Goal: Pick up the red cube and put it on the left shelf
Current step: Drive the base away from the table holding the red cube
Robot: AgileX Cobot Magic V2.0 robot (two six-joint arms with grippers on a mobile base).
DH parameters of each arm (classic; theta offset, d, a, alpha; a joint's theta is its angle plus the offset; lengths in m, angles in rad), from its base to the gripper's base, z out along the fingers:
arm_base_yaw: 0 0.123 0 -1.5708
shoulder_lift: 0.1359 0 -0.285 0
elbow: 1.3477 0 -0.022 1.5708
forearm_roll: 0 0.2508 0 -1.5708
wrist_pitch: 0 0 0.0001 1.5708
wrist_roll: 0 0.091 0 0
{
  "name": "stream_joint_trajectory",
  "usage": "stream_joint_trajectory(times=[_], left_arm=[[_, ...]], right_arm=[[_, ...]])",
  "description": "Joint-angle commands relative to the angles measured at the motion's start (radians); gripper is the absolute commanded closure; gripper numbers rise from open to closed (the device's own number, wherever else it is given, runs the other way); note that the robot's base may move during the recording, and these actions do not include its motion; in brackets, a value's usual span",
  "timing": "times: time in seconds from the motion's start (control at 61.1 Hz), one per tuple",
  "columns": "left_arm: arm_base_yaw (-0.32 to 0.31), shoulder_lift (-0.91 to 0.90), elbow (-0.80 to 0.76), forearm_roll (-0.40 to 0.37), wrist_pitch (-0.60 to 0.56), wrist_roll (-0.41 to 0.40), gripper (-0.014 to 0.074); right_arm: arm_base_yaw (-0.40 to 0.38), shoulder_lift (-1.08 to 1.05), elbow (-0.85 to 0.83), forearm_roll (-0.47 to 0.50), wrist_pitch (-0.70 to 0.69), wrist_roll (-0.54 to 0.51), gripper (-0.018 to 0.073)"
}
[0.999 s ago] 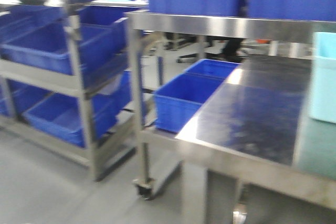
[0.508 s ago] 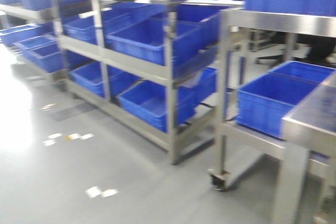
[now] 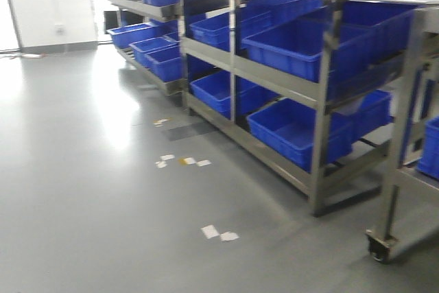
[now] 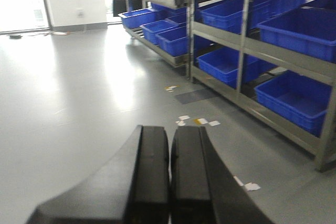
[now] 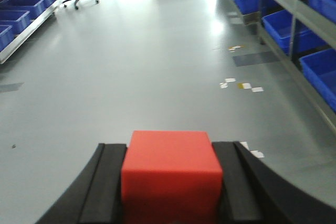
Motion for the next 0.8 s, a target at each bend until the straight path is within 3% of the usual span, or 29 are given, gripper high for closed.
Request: stream_joint_trajectory(times=[0.0, 0.786], left_arm=[[-0.006, -0.015, 0.023, -0.007, -0.087, -0.001, 0.0495], [-0.006, -0.015, 0.023, -0.007, -0.087, -0.001, 0.0495]], right_arm=[[0.003, 0.01, -0.029, -0.013, -0.09, -0.009, 0.0375], [0.003, 0.008, -0.029, -0.013, -0.089, -0.009, 0.0375]])
